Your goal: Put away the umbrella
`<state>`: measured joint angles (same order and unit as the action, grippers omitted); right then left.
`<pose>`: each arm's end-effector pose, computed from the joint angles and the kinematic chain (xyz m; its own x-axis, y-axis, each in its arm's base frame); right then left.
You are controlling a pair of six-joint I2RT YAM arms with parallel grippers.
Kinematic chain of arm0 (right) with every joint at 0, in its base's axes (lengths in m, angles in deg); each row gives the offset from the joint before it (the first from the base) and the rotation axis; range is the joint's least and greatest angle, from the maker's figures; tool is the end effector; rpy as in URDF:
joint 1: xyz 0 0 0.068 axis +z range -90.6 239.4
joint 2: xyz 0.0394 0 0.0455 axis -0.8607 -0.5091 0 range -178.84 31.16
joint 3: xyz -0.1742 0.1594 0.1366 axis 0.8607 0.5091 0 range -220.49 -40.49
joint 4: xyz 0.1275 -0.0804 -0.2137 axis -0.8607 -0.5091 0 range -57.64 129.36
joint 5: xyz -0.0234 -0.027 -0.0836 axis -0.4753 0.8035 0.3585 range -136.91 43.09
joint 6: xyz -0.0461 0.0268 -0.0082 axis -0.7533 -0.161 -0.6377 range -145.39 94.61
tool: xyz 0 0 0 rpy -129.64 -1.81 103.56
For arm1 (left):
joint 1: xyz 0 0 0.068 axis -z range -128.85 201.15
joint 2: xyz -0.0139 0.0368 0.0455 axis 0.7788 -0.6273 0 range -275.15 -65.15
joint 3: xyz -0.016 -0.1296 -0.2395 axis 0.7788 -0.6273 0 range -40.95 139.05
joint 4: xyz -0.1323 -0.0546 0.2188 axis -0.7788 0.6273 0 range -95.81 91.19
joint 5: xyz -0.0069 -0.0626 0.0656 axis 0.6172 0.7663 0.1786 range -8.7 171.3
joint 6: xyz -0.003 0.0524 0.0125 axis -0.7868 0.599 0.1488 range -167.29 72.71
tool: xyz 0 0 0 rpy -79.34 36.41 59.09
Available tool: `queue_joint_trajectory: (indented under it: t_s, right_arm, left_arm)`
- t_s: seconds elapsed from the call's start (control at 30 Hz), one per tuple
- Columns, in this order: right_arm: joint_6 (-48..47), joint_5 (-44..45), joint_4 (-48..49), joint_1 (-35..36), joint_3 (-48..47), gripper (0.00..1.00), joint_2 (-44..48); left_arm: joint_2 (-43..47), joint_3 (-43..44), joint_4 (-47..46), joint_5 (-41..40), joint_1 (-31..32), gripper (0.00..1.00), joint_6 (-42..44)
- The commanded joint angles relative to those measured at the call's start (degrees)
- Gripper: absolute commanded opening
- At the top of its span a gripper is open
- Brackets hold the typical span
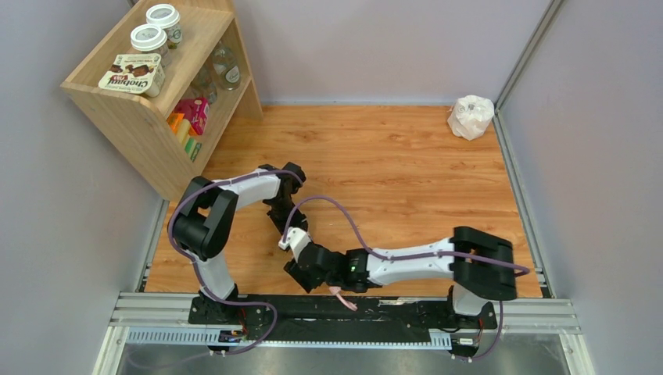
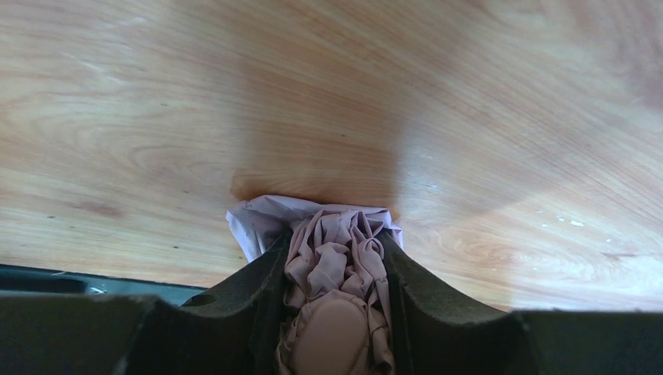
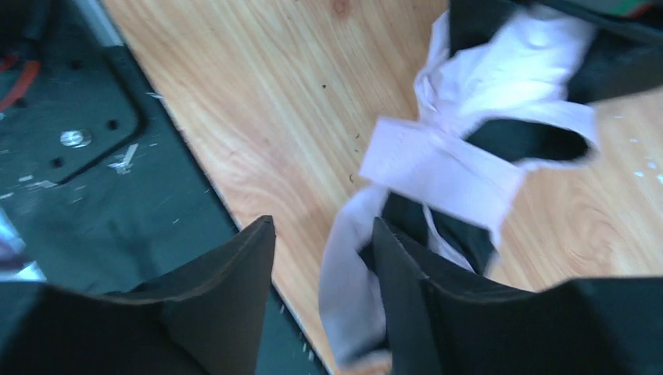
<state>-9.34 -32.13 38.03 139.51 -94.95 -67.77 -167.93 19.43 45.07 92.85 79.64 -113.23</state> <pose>0.0696 0.3468 0.1677 -0.3732 -0.5844 -0.7205 -0.8520 0.5233 0.0169 0.2545 -0.1462 0.1412 -0.7753 -0.5971 0.2058 -0.6148 0.7882 -0.0293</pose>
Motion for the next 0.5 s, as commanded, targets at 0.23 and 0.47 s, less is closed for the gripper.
queue_joint_trajectory:
  t_s: [0.23,0.47]
  right_arm:
    - [6.88,9.72,-12.81,-4.09,11.12,0.73,47.57]
    - [12.42,17.29,-23.1,-9.8,14.38,0.8,63.86]
  left_arm:
    - [19.71,5.26,7.05,-16.46,-0.72,0.0,7.3]
    - [40.52,-2.07,-24.5,-23.58,0.07,0.0,24.58]
